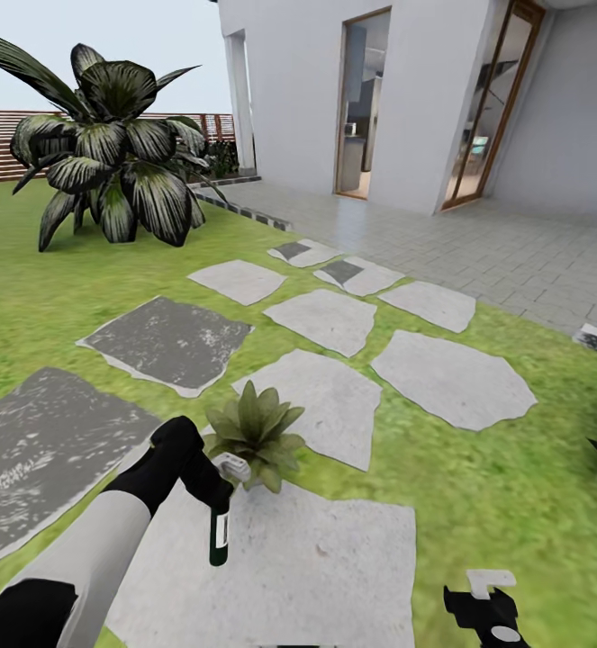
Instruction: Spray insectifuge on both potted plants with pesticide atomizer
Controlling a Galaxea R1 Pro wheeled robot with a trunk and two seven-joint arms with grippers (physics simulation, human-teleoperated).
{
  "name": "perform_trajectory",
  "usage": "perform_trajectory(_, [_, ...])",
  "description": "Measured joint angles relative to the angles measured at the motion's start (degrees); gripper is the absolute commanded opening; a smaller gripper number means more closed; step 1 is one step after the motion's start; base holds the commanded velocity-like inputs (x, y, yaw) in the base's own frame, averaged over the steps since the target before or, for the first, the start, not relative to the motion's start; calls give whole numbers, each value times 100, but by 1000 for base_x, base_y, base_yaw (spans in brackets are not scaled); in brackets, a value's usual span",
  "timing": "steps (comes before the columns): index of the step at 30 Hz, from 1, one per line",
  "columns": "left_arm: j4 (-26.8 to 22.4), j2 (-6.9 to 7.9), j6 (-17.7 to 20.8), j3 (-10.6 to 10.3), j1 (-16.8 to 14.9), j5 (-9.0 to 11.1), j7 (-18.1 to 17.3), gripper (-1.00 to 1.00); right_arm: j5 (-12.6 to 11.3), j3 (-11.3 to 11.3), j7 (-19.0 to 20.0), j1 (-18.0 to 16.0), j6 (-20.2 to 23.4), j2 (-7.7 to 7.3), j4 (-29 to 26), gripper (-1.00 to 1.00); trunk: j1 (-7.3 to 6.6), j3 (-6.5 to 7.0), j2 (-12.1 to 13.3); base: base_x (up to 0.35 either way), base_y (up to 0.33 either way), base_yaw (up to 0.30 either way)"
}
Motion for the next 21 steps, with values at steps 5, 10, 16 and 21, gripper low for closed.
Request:
perform_trajectory(5, [47,2,1,-132,28,17,-7,-100,0,0,0,1,0,0,0,100,1,-3,0,10,-3,11])
perform_trajectory(10, [90,2,8,-235,69,24,-17,-100,0,-1,0,0,0,0,1,100,1,-34,0,1,0,91])
perform_trajectory(16, [284,-9,23,-252,-2,28,-65,-100,8,3,6,1,7,0,0,100,-2,-48,0,188,0,22])
perform_trajectory(21, [549,-37,30,-450,67,40,-88,-100,18,4,9,17,9,0,13,100,0,-49,0,129,0,0])
